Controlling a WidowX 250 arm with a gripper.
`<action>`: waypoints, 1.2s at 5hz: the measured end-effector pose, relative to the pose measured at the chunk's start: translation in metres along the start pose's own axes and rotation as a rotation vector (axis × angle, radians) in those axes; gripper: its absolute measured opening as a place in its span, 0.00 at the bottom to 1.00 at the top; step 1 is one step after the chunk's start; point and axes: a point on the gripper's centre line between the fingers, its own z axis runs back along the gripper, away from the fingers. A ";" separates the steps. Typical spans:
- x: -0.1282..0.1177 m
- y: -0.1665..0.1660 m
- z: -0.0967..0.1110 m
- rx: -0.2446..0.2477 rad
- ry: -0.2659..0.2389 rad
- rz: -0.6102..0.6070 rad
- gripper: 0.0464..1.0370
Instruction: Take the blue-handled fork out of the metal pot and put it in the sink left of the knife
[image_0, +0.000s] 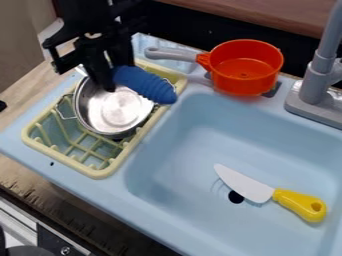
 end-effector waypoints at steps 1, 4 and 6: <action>-0.032 0.002 -0.003 0.032 -0.004 -0.193 0.23; -0.073 -0.033 -0.056 -0.005 -0.263 -0.778 0.23; -0.060 -0.046 -0.080 0.061 -0.278 -0.975 0.23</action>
